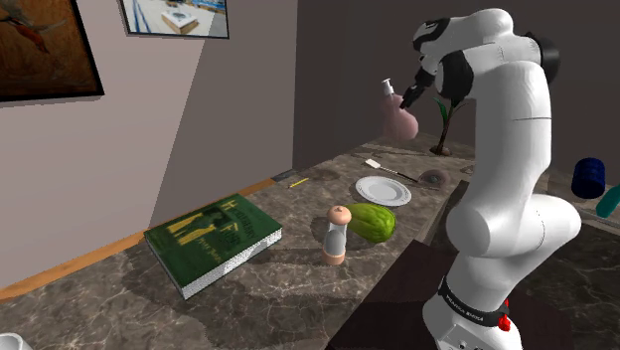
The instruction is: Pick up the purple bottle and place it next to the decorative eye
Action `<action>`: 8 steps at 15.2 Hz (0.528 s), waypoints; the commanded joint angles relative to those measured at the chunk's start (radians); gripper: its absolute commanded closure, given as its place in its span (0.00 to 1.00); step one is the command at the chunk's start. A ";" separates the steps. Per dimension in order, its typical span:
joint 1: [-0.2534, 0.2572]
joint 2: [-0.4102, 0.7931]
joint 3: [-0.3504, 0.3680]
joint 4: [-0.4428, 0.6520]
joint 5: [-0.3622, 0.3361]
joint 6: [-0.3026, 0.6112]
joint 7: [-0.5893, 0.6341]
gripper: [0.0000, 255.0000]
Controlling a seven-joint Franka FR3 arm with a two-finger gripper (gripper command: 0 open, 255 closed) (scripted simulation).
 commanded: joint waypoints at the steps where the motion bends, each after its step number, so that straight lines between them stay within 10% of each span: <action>1: -0.063 0.070 0.006 0.087 0.035 -0.034 -0.032 1.00; 8: -0.327 0.402 0.064 0.580 0.129 -0.197 -0.040 1.00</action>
